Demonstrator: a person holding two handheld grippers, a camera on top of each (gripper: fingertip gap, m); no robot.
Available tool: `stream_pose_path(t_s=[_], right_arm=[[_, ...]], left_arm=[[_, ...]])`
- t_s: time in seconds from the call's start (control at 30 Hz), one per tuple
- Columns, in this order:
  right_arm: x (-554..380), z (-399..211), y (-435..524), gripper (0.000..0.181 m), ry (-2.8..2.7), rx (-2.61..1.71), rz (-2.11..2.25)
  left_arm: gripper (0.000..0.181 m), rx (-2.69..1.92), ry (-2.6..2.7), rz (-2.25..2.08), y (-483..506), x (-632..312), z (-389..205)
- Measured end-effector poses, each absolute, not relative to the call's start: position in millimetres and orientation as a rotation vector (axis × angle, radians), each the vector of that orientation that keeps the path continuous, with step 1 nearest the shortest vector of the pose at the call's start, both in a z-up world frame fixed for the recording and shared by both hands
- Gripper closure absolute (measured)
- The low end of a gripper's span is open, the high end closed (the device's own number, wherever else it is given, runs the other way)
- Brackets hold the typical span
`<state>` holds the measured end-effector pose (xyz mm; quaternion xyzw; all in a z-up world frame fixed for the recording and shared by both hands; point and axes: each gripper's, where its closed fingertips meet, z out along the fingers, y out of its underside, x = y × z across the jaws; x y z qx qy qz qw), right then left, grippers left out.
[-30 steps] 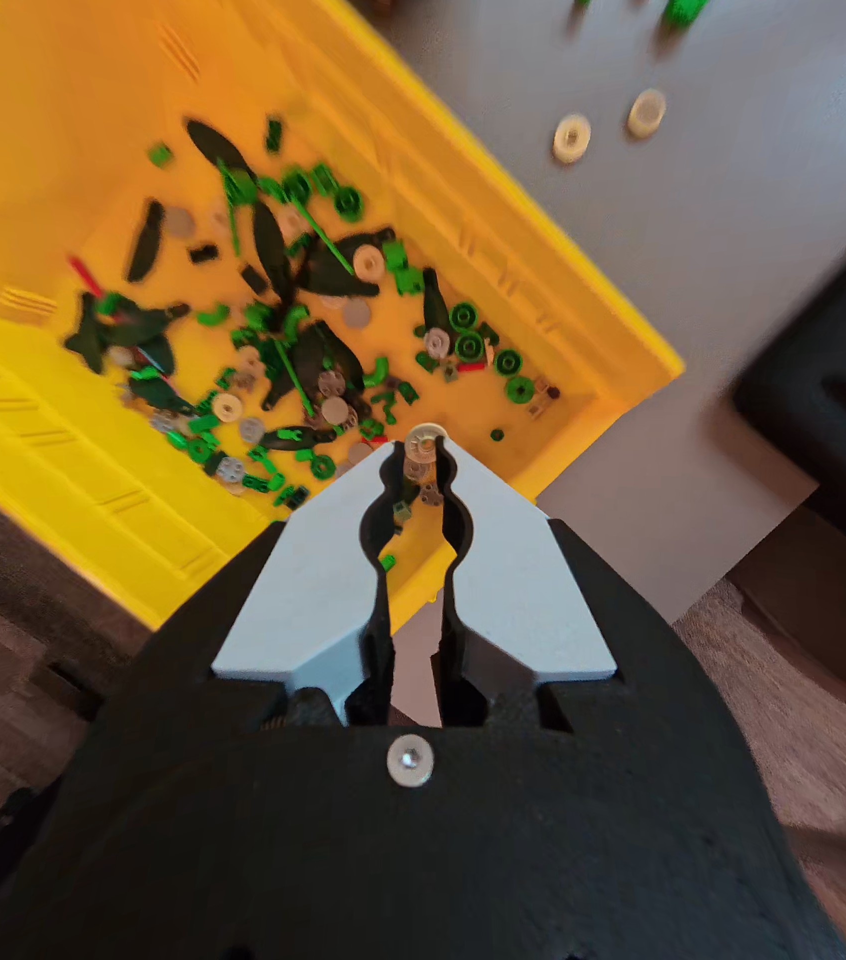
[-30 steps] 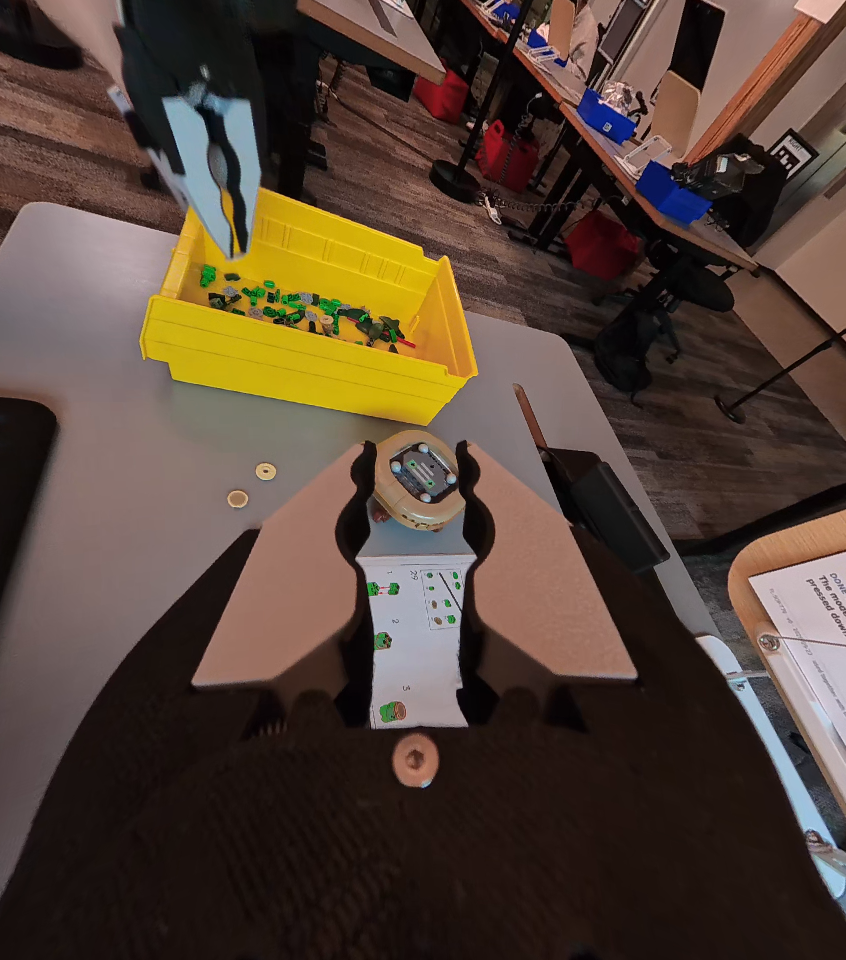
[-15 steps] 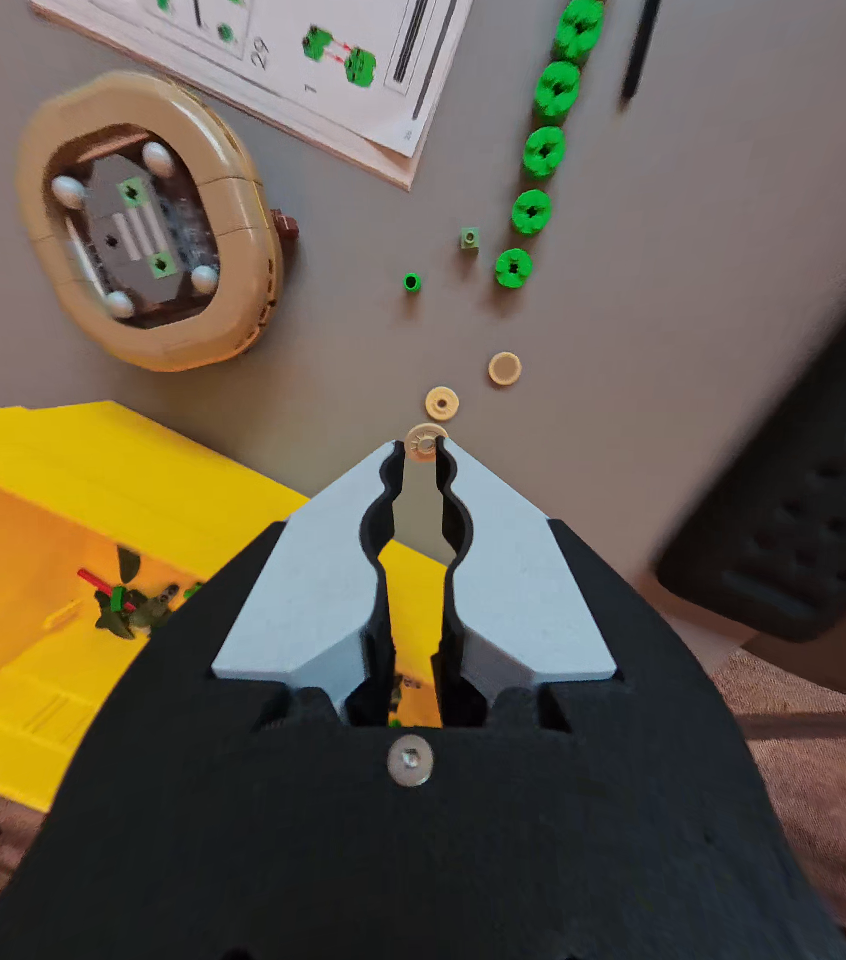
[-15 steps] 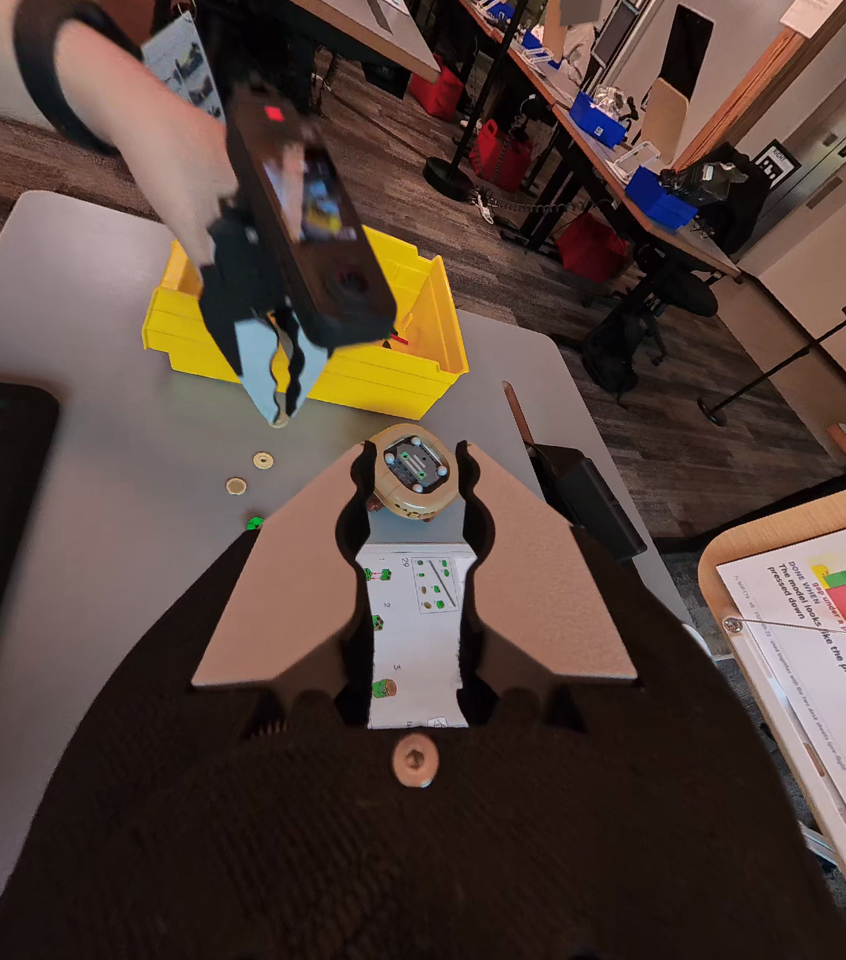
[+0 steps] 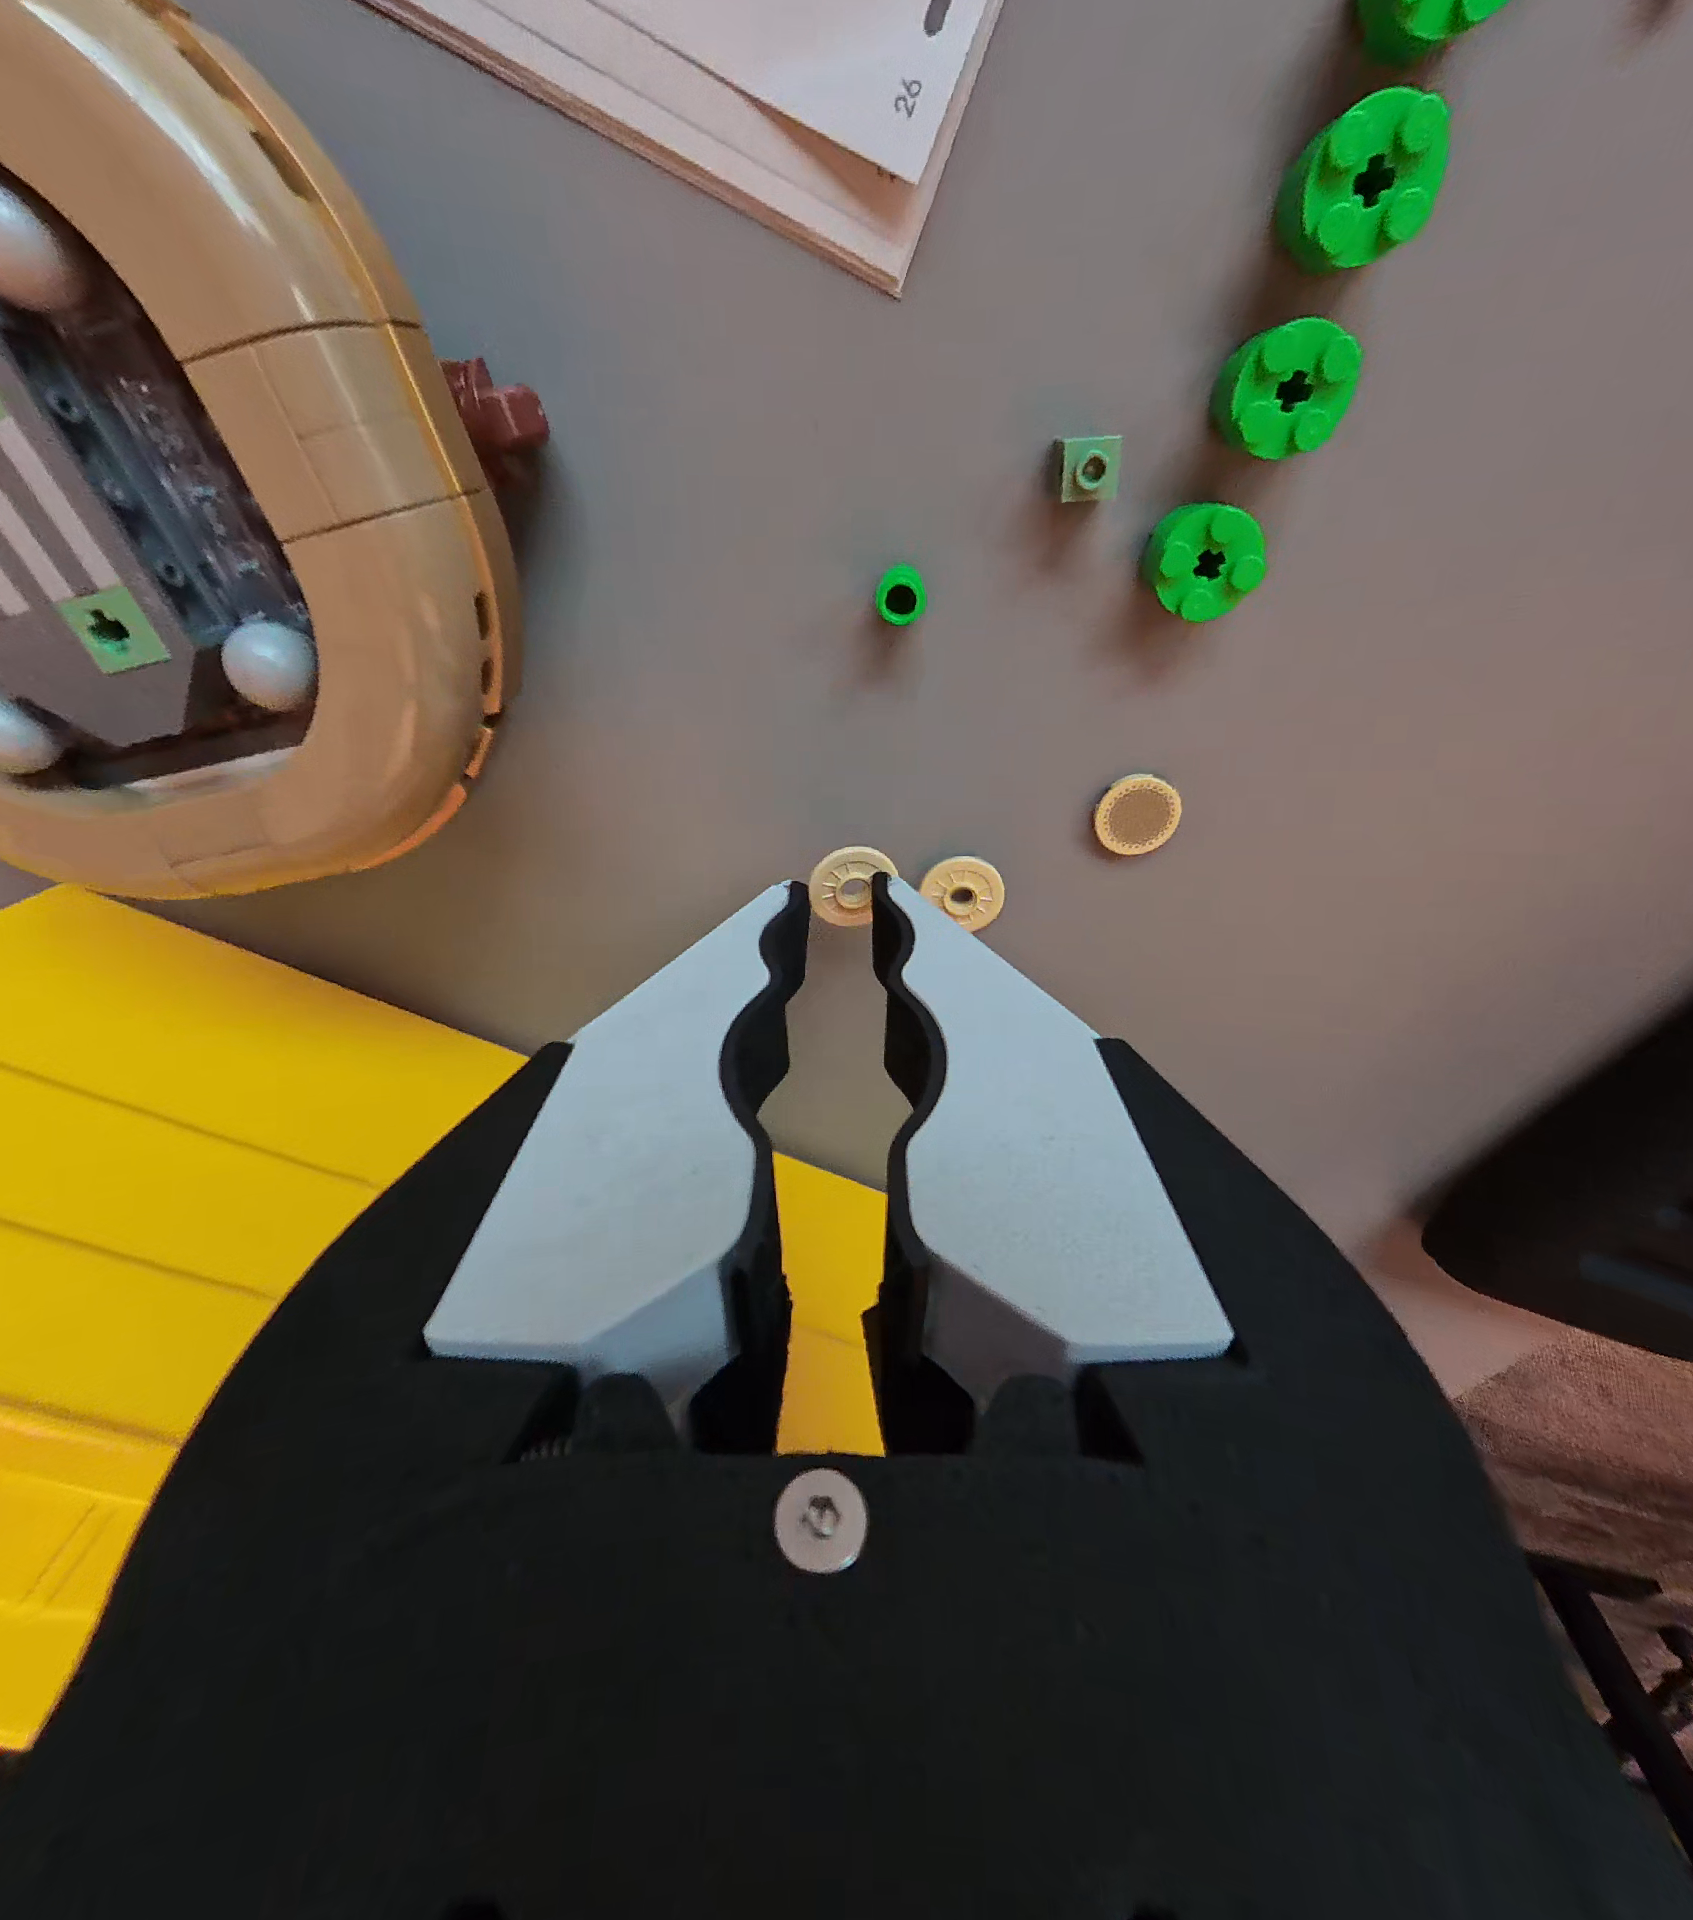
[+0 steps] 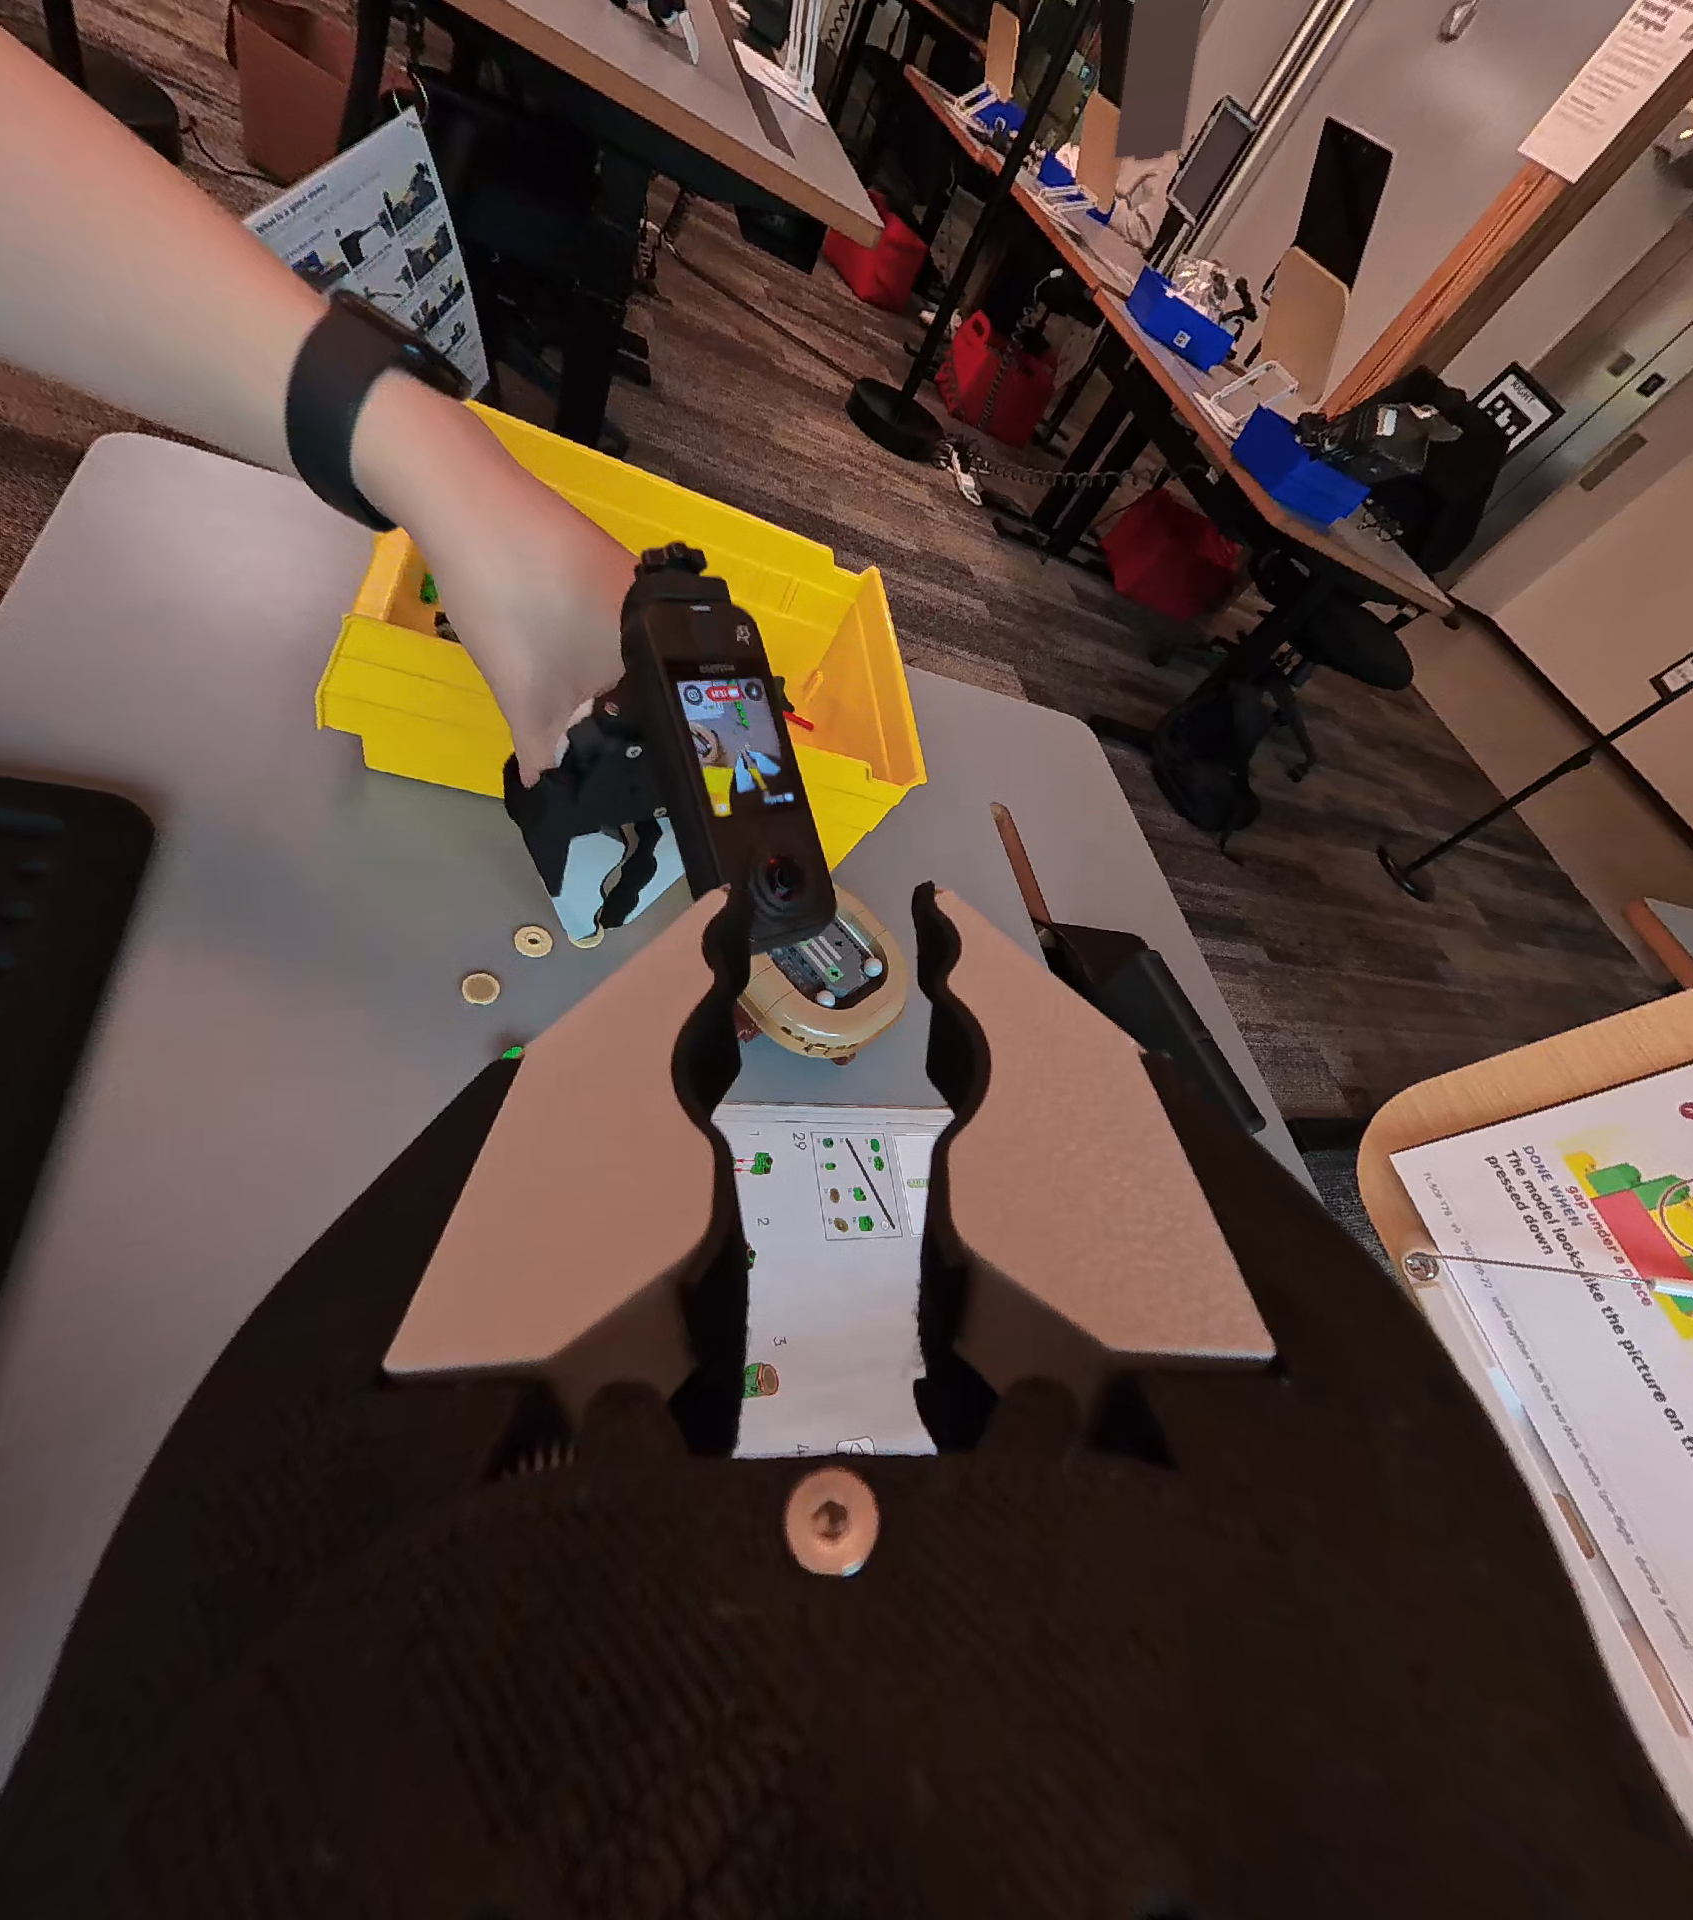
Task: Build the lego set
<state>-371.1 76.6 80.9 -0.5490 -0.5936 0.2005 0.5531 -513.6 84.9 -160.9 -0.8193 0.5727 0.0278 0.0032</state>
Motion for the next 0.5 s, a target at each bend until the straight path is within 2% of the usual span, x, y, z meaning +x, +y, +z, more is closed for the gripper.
stream_pose_path(t_s=[0.3, 0.5], right_arm=[[-375, 79, 73, 0.150, -1.425, -1.292, 0.496], [-373, 75, 75, 0.150, -1.438, -1.302, 0.478]], left_arm=[[0.167, -2.629, 1.753, 0.067, 84, -516, -167], [0.154, -2.581, 1.616, -0.107, 87, -509, -124]])
